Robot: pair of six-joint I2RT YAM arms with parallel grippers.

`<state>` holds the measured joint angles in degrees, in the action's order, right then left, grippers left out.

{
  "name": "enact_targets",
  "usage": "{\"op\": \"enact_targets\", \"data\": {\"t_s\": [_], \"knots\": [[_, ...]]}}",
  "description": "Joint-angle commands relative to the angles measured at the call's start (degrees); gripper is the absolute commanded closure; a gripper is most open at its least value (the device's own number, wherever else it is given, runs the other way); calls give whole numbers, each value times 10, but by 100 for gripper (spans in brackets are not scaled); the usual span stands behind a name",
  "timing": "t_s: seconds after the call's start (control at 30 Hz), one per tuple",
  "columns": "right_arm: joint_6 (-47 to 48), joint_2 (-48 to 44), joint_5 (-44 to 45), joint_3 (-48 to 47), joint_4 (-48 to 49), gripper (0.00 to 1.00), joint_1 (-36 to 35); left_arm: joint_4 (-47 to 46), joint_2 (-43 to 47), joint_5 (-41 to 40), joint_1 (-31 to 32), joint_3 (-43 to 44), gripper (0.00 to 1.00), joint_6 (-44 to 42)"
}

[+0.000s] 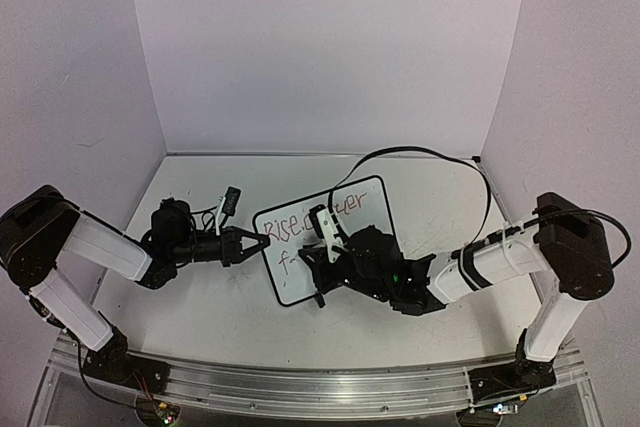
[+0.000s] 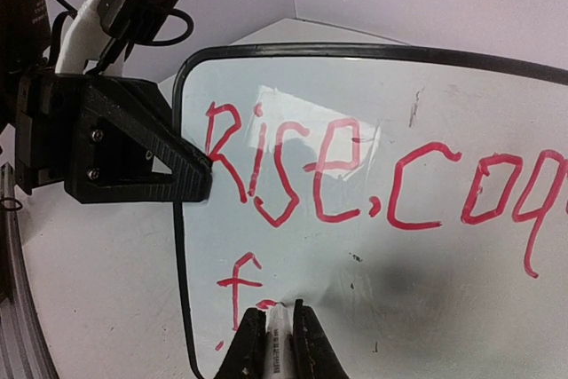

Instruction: Write a sentence on the whiteboard

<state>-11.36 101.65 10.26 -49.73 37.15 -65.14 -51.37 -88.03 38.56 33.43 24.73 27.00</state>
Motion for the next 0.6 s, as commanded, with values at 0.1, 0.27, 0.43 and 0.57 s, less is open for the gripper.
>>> {"op": "enact_targets", "data": {"t_s": [0.1, 0.27, 0.43, 0.57], "knots": [[13, 0, 43, -25, 6, 100, 19, 46, 7, -17, 0, 3, 100, -14], [15, 5, 43, -32, 6, 100, 19, 46, 8, -18, 1, 1, 100, -15], [12, 13, 30, -33, 3, 100, 19, 47, 9, -19, 1, 2, 100, -16], [10, 14, 21, -32, 1, 100, 19, 47, 7, -19, 1, 3, 100, -17]]}}
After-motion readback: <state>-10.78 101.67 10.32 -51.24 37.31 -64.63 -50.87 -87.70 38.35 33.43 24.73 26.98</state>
